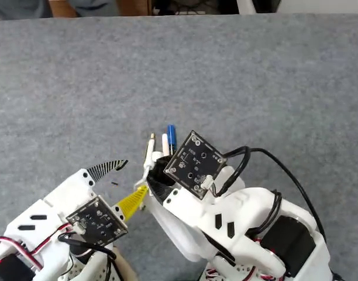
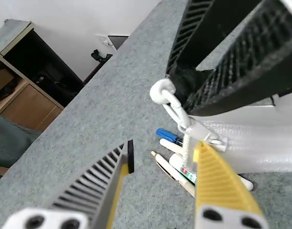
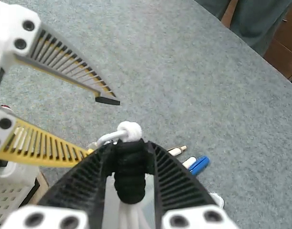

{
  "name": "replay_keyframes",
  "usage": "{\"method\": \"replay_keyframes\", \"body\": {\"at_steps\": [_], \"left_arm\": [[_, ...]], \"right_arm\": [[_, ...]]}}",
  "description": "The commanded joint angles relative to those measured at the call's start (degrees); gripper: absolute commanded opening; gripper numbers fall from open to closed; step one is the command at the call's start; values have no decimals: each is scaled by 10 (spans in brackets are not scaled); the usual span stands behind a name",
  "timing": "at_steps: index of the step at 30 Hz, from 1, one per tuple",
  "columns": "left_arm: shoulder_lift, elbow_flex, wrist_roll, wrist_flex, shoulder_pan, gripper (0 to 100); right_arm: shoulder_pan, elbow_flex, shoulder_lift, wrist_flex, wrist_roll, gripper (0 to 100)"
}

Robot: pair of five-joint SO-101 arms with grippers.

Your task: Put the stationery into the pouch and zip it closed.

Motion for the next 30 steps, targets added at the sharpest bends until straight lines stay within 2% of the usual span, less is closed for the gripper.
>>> {"method": "replay_keyframes", "body": {"at_steps": [1, 3, 6, 10, 15, 21, 27, 30], "left_arm": [[10, 17, -5, 8, 28, 121], [7, 32, -4, 6, 47, 18], [7, 41, -4, 6, 77, 82], [7, 41, 15, 5, 95, 23], [7, 36, 27, 5, 89, 28], [7, 11, 27, 9, 85, 28], [8, -15, 26, -21, -25, 28], [7, -15, 26, -35, -57, 28]], "right_arm": [[-1, -27, -4, -1, -1, 12], [-1, -27, -4, -1, -1, 12], [-1, -27, -4, -1, -1, 12], [0, -27, -4, -1, -1, 12], [4, -27, -6, -1, -1, 12], [43, -29, -10, 13, 1, 12], [45, -29, -58, 50, 3, 12], [45, -28, -87, 61, 3, 12]]}}
